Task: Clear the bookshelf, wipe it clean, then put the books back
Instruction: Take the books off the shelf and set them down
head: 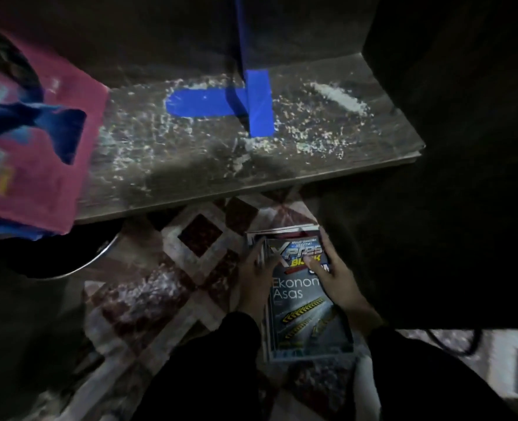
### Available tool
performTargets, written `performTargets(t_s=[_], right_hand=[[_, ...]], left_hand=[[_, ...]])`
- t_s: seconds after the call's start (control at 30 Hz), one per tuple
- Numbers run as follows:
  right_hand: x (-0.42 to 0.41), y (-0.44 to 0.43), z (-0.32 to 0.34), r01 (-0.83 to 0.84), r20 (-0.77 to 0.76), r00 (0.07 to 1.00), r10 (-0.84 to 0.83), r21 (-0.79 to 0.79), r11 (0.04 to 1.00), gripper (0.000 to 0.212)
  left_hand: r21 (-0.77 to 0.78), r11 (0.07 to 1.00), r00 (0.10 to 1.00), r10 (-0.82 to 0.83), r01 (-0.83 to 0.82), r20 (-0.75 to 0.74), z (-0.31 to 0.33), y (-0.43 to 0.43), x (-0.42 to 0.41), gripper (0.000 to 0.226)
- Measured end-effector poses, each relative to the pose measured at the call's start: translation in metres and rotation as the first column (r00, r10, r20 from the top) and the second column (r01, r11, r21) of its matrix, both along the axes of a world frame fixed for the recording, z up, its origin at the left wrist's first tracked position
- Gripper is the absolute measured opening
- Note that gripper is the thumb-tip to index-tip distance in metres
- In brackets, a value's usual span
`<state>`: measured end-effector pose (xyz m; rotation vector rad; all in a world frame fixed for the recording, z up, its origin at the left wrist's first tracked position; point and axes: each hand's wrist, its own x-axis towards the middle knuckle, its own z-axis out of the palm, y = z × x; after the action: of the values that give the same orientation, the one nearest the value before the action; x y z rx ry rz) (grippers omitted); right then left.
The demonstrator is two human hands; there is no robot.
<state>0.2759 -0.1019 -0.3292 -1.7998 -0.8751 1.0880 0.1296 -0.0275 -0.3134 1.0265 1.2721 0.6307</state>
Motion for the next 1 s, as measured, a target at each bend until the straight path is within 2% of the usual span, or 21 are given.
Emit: performTargets(t_s=[0.1, 0.17, 0.27, 0.37, 0.5, 0.53, 0.6, 0.63, 0.67, 0.73, 0.8, 0.83, 0.9, 1.0], right_hand=[[0.022, 0.024, -0.019, -0.030, 0.078, 0.996, 0.033, -0.033, 0.999, 0.061], [0.030, 0.035, -0.026, -0.044, 0.121, 0.992, 0.044, 0.000, 0.999, 0.055], [0.036, 0.040, -0.036, -0.062, 0.167, 0.984, 0.058, 0.019, 0.998, 0.055], [0.035, 0.040, -0.040, -0.046, 0.206, 0.978, 0.046, -0.006, 0.999, 0.055], [0.030, 0.038, -0.036, -0.010, 0.306, 0.951, 0.036, -0.086, 0.996, 0.057], [0.029, 0.038, -0.036, -0.007, 0.335, 0.941, 0.042, -0.106, 0.994, 0.058], [0.027, 0.041, -0.036, -0.023, 0.447, 0.885, 0.132, -0.242, 0.970, 0.060], [0.027, 0.044, -0.033, -0.023, 0.496, 0.845, 0.200, -0.340, 0.940, 0.059], [0.027, 0.046, -0.031, -0.018, 0.520, 0.816, 0.254, -0.417, 0.909, 0.059], [0.023, 0.048, -0.019, -0.012, 0.535, 0.784, 0.315, -0.494, 0.870, 0.061], [0.018, 0.050, -0.004, 0.001, 0.543, 0.776, 0.320, -0.510, 0.860, 0.065], [0.015, 0.049, 0.004, 0.019, 0.531, 0.797, 0.289, -0.499, 0.866, 0.066], [0.011, 0.043, 0.018, 0.076, 0.493, 0.850, 0.185, -0.463, 0.883, 0.062], [-0.002, 0.035, 0.056, 0.073, 0.374, 0.921, 0.105, -0.432, 0.899, 0.040]], left_hand=[[0.039, 0.999, 1.000, -0.013, 0.014, -0.022, -0.028, 0.020, 0.022, 0.051], [0.098, 0.995, 0.996, -0.012, 0.021, -0.083, -0.047, 0.031, 0.031, 0.051], [0.160, 0.984, 0.986, -0.053, 0.078, -0.155, -0.069, 0.035, 0.034, 0.056], [0.219, 0.965, 0.953, -0.079, 0.146, -0.291, -0.079, 0.033, 0.031, 0.072], [0.274, 0.927, 0.904, -0.128, 0.254, -0.407, -0.070, 0.032, 0.029, 0.060], [0.298, 0.898, 0.847, -0.135, 0.324, -0.514, -0.068, 0.032, 0.030, 0.059], [0.279, 0.837, 0.628, -0.095, 0.470, -0.772, -0.060, 0.033, 0.030, 0.060], [0.230, 0.832, 0.534, -0.092, 0.505, -0.840, -0.055, 0.035, 0.030, 0.059], [0.173, 0.832, 0.476, -0.120, 0.527, -0.871, -0.048, 0.037, 0.030, 0.058], [0.039, 0.835, 0.432, -0.244, 0.549, -0.868, -0.034, 0.041, 0.031, 0.059], [-0.015, 0.829, 0.484, -0.341, 0.559, -0.806, -0.018, 0.043, 0.030, 0.060], [0.011, 0.821, 0.534, -0.360, 0.570, -0.765, -0.008, 0.044, 0.028, 0.060], [0.092, 0.762, 0.588, -0.411, 0.641, -0.696, 0.016, 0.042, 0.021, 0.055], [-0.012, 0.646, 0.524, -0.630, 0.763, -0.573, 0.063, 0.036, -0.002, 0.035]])
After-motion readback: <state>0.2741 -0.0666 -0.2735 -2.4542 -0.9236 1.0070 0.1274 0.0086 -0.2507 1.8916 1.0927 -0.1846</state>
